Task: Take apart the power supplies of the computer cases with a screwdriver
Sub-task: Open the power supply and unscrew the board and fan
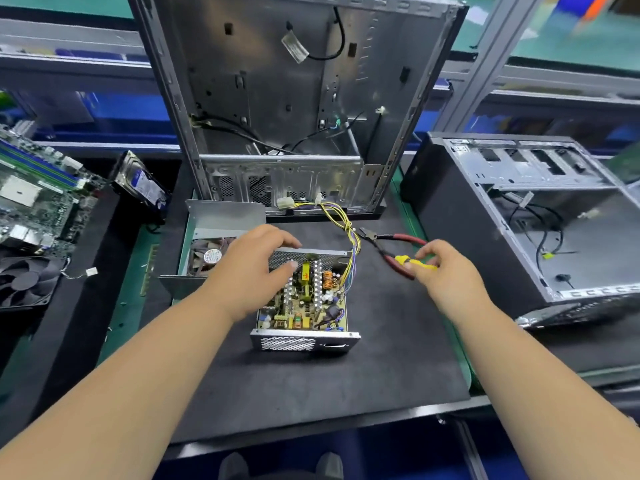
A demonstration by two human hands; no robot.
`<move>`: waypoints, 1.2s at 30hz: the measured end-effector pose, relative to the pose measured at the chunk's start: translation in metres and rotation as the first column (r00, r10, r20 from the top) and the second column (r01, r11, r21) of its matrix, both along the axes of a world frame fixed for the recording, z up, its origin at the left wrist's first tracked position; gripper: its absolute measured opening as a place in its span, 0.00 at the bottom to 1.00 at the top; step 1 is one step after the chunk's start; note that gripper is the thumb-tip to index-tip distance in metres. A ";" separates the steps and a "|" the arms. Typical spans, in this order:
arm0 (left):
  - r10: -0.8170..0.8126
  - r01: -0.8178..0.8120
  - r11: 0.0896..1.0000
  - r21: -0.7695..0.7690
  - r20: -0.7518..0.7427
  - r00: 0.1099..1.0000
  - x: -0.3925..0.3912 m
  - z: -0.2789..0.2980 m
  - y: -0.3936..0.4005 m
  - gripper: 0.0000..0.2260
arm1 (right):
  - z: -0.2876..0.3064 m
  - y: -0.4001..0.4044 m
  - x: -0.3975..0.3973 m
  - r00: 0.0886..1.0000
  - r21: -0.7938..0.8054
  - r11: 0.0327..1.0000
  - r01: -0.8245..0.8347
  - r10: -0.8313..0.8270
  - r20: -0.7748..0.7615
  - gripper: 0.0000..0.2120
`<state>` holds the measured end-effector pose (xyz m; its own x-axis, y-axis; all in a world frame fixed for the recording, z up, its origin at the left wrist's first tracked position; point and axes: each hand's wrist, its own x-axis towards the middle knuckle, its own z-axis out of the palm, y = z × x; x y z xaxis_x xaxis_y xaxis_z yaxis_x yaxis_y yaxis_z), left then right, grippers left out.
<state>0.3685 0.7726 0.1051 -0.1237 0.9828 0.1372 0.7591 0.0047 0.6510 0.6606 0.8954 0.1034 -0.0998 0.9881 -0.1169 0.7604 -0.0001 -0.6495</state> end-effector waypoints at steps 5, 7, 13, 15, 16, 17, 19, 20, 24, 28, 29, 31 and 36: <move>-0.127 0.127 0.992 -0.008 0.021 0.992 0.029 0.002 0.008 0.10 | 0.043 -0.025 -0.004 0.963 0.126 0.992 -0.015 0.048 -0.264 0.09; -0.170 0.169 0.985 -0.038 -0.009 0.985 0.043 -0.001 0.011 0.10 | 0.053 -0.038 -0.007 0.956 0.142 0.987 -0.074 0.111 -0.272 0.08; -0.219 0.208 0.971 -0.118 -0.094 0.971 0.069 -0.018 0.016 0.09 | 0.048 -0.065 -0.019 0.960 0.141 0.965 -0.222 0.242 -0.145 0.10; -0.219 0.207 0.971 -0.122 -0.094 0.971 0.069 -0.023 0.016 0.08 | 0.040 -0.070 -0.024 0.957 0.125 0.956 -0.265 0.276 -0.089 0.10; -0.217 0.205 0.972 -0.117 -0.097 0.971 0.068 -0.026 0.017 0.07 | 0.036 -0.071 -0.025 0.956 0.121 0.953 -0.278 0.287 -0.064 0.09; -0.218 0.206 0.972 -0.113 -0.101 0.971 0.068 -0.027 0.017 0.07 | 0.032 -0.072 -0.026 0.954 0.119 0.951 -0.287 0.294 -0.050 0.09; -0.228 0.216 0.970 -0.110 -0.113 0.967 0.068 -0.030 0.018 0.05 | 0.025 -0.072 -0.028 0.951 0.127 0.946 -0.300 0.307 -0.038 0.09; -0.232 0.218 0.969 -0.114 -0.123 0.965 0.068 -0.031 0.018 0.05 | 0.022 -0.072 -0.028 0.948 0.134 0.942 -0.308 0.315 -0.033 0.09; -0.220 0.199 0.971 -0.133 -0.169 0.961 0.069 -0.034 0.018 0.05 | 0.016 -0.071 -0.028 0.944 0.144 0.934 -0.328 0.330 0.006 0.10; -0.170 0.148 0.979 -0.138 -0.169 0.971 0.070 -0.032 0.019 0.07 | 0.016 -0.070 -0.026 0.941 0.138 0.932 -0.335 0.337 0.008 0.10; -0.163 0.138 0.980 -0.141 -0.183 0.970 0.070 -0.032 0.019 0.07 | 0.016 -0.070 -0.027 0.938 0.137 0.929 -0.343 0.345 0.008 0.10; -0.159 0.126 0.981 -0.145 -0.245 0.956 0.071 -0.031 0.020 0.07 | 0.016 -0.070 -0.027 0.931 0.138 0.921 -0.364 0.366 0.008 0.10; -0.185 0.135 0.977 -0.165 -0.340 0.922 0.072 -0.031 0.020 0.07 | 0.017 -0.070 -0.028 0.915 0.125 0.907 -0.403 0.404 0.021 0.09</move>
